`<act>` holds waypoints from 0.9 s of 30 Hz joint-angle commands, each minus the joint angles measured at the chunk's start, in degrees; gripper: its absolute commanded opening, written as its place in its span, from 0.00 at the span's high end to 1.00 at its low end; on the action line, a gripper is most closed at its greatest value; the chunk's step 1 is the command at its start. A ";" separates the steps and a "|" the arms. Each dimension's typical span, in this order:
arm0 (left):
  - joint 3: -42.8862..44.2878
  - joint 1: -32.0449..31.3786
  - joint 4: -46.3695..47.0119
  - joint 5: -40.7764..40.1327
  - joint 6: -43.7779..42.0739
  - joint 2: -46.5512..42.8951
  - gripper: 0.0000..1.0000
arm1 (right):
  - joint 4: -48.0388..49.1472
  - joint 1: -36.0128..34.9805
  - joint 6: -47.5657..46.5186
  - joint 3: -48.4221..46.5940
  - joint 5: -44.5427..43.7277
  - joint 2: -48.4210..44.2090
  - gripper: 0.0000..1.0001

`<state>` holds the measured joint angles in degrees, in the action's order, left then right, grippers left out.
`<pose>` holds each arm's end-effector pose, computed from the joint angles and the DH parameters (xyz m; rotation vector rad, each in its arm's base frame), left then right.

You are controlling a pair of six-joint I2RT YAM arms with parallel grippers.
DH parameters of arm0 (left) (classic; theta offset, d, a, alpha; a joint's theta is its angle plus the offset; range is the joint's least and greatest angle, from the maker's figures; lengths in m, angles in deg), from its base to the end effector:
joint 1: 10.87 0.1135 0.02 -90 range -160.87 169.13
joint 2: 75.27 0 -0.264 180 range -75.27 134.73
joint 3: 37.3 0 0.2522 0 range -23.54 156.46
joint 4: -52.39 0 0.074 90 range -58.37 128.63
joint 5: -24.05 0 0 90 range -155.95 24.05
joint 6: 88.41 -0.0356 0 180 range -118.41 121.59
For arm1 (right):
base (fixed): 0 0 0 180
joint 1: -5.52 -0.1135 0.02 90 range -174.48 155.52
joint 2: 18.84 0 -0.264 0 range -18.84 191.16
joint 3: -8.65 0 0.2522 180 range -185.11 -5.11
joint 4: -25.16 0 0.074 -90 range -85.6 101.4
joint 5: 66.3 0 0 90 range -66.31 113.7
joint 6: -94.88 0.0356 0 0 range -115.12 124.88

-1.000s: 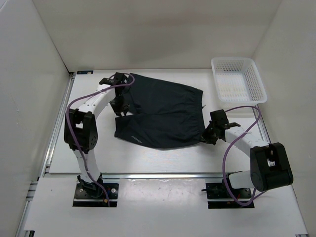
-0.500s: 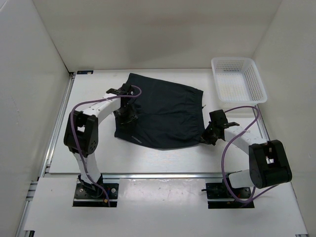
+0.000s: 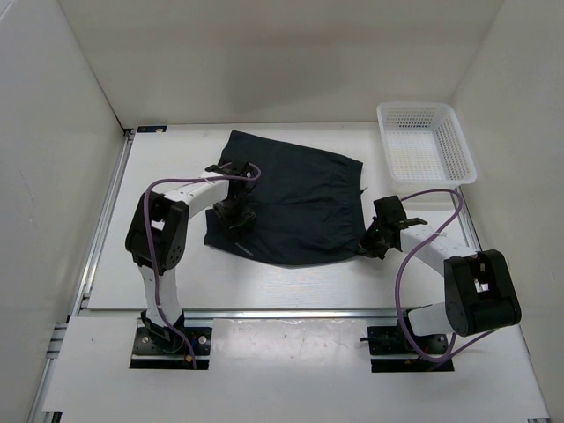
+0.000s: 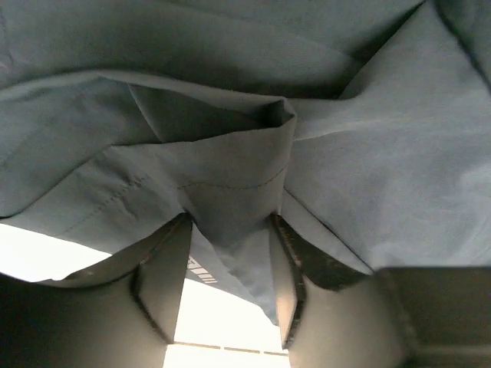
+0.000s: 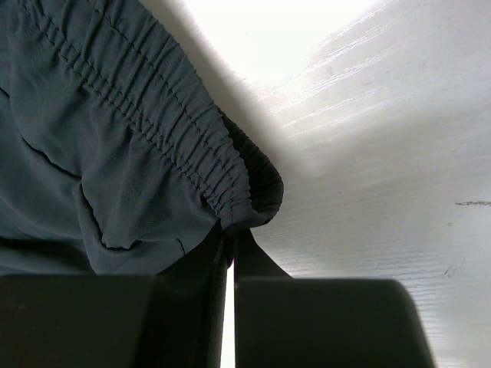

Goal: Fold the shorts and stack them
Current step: Flatten the shorts out

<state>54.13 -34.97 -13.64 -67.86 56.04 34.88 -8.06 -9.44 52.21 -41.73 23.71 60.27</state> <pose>0.3289 -0.1458 0.1713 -0.8004 2.9423 -0.0491 0.2346 0.0627 0.1548 0.7529 2.5943 0.3492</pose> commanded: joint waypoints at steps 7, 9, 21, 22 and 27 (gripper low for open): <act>-3.04 -0.42 0.94 -1.52 2.41 -3.09 0.58 | -0.40 0.37 -1.19 -1.61 0.16 0.17 1.00; -4.53 -0.42 0.94 -2.74 2.41 -3.98 0.59 | -0.40 0.37 -1.19 -1.61 0.16 0.17 1.00; -5.08 -0.42 -2.21 -7.23 3.46 -6.35 0.90 | -0.40 0.37 -1.19 -1.61 0.16 -0.36 1.00; -4.46 -0.42 -3.27 -7.92 3.46 -7.13 0.90 | -0.40 0.37 -1.19 -1.61 0.16 -0.36 1.00; -5.33 -0.42 -7.58 -8.46 2.85 -16.33 0.90 | -1.45 0.37 -1.72 -1.08 -0.36 -2.21 1.00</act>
<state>48.16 -35.38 -17.53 -73.18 59.06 28.08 -8.19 -9.44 52.13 -41.73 23.88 59.94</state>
